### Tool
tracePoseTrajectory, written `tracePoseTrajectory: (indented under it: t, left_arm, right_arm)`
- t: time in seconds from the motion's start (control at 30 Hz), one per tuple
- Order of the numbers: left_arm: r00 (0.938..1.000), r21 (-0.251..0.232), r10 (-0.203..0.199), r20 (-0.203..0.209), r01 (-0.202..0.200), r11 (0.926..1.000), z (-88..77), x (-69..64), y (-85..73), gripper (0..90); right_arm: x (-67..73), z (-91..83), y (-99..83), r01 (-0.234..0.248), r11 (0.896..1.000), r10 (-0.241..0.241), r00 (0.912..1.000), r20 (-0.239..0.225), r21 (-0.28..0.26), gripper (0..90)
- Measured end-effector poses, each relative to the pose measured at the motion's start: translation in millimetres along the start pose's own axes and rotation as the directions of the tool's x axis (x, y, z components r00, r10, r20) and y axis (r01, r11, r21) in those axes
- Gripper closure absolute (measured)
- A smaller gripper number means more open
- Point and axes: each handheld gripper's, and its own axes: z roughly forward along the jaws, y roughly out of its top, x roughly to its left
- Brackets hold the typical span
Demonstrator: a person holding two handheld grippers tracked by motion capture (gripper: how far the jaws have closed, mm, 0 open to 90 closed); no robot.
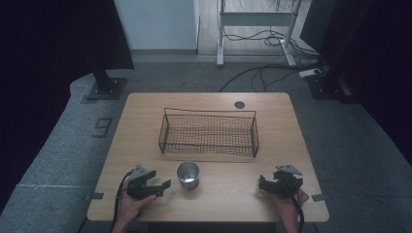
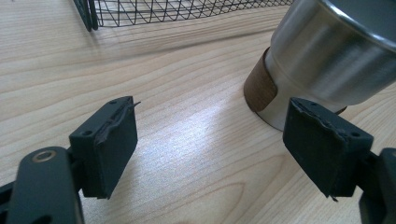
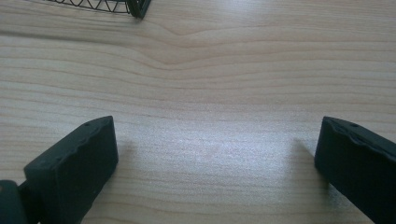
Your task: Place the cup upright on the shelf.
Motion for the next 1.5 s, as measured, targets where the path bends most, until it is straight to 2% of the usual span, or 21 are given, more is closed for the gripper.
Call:
tracePoseTrajectory:
  t: [0.63, 0.8, 0.9, 1.1, 1.23, 1.5]
  left_arm:
    - [1.0000, -0.037, -0.004, -0.008, 0.004, 0.9993, -16.2, -3.9, 6.7, 18.0]
    - [0.9997, -0.045, -0.023, 0.003, 0.023, 0.9987, -21.8, -3.8, 5.7, 17.5]
    - [0.9998, -0.046, -0.019, -0.002, 0.019, 0.9988, -22.6, -5.4, 6.7, 17.2]
    - [0.9991, -0.041, -0.005, 0.041, 0.007, 0.9991, -22.7, -13.1, 11.6, 15.2]
    - [0.9987, -0.063, -0.021, 0.046, 0.024, 0.9977, -27.3, -16.4, 16.3, 14.7]
    - [0.9979, -0.089, 0.003, 0.065, 0.002, 0.9960, -35.8, -30.4, 29.5, 13.0]
  right_arm:
    - [-1.8, 0.0, 0.0, 0.010, 1.000, -0.010, 0.9999, -0.013, 0.000, 0.0]
    - [-1.9, 0.4, 0.4, 0.012, 1.000, -0.012, 0.9998, -0.015, 0.000, 0.0]
    - [-1.9, 0.6, 0.5, 0.014, 1.000, -0.014, 0.9998, -0.016, -0.001, 0.0]
    - [-2.2, -0.1, -0.1, 0.017, 1.000, -0.017, 0.9996, -0.022, -0.003, 0.0]
    - [-2.2, -0.4, -0.3, 0.017, 1.000, -0.017, 0.9996, -0.022, -0.003, 0.4]
    - [-2.5, -0.9, -0.6, 0.017, 1.000, -0.017, 0.9996, -0.023, -0.003, 0.7]
